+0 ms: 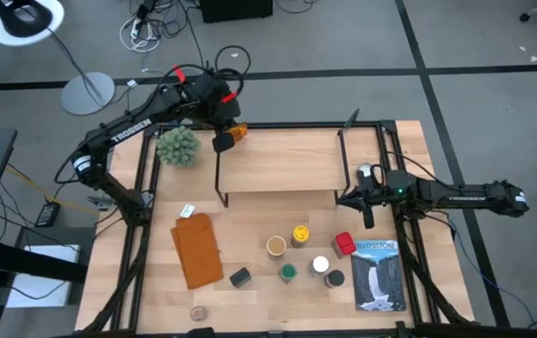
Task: Shelf spices
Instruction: Put the orange seasoning bag on the shelf
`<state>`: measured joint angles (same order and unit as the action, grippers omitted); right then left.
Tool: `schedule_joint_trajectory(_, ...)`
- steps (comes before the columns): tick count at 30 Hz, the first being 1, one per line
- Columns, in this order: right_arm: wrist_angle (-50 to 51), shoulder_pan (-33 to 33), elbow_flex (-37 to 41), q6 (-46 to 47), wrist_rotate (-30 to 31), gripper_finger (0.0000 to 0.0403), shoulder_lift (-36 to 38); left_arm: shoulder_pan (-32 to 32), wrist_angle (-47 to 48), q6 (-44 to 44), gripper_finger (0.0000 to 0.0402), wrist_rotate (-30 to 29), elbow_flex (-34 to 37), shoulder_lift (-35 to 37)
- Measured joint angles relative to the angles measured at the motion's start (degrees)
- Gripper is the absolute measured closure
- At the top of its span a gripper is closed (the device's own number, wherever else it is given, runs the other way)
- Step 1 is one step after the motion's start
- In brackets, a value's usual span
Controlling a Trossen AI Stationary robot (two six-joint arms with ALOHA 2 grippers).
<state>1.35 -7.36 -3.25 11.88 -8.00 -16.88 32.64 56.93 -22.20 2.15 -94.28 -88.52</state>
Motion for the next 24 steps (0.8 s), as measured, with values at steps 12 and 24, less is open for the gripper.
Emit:
schedule_joint_trajectory(12,-0.1,0.0,0.0,0.0,0.0,0.0392,0.0,0.0,0.6,1.4,0.0397,0.0,0.0,0.0)
schedule_joint_trajectory(24,-0.1,0.0,0.0,0.0,0.0,0.0392,0.0,-0.1,-1.4,1.9,0.0397,1.9,0.0,0.0)
